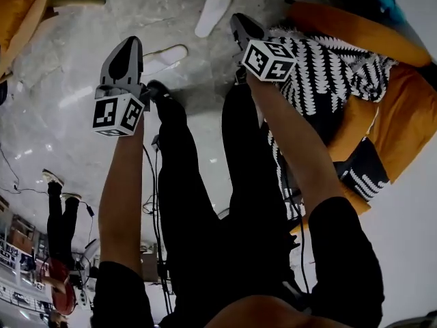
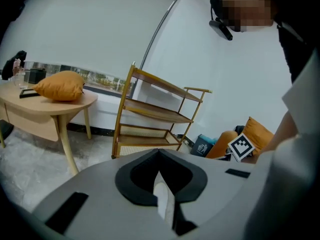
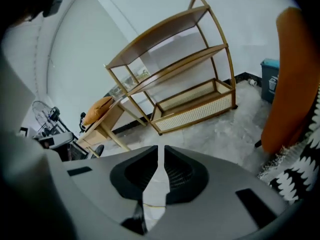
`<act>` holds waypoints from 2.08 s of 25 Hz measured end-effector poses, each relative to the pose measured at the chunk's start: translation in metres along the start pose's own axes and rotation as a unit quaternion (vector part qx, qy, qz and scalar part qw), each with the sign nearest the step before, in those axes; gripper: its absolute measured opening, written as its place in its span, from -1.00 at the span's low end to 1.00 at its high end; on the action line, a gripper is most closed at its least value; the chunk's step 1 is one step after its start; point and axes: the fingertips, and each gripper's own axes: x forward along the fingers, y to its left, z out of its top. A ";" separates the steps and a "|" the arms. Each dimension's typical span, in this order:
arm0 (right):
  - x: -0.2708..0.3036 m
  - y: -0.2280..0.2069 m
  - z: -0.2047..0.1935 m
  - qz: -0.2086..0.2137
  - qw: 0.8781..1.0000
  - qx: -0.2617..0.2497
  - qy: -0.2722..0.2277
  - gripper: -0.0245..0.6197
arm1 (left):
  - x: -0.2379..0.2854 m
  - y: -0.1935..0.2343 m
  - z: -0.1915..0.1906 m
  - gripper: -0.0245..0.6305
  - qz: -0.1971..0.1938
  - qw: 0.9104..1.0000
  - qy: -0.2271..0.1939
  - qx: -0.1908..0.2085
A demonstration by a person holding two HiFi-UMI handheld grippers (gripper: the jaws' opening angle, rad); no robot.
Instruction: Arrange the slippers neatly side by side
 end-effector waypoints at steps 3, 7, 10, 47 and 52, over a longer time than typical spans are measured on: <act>0.020 -0.015 -0.020 -0.006 1.000 0.013 0.007 -0.81 | 0.011 0.001 -0.026 -0.88 -0.007 1.000 0.022 -0.002; 0.046 -0.029 -0.045 -0.011 1.000 0.012 0.023 -0.56 | 0.019 0.004 -0.050 -0.88 -0.010 0.999 0.038 -0.007; 0.065 -0.043 -0.060 -0.021 0.999 0.020 0.032 -0.56 | 0.029 0.009 -0.067 -0.88 -0.013 0.999 0.041 -0.011; 0.214 -0.168 -0.200 -0.109 0.984 0.062 0.128 -0.46 | 0.122 0.077 -0.219 -0.88 -0.031 0.998 0.040 -0.040; 0.219 -0.172 -0.199 -0.112 0.984 0.062 0.126 -0.64 | 0.120 0.078 -0.227 -0.88 -0.034 0.997 0.047 -0.043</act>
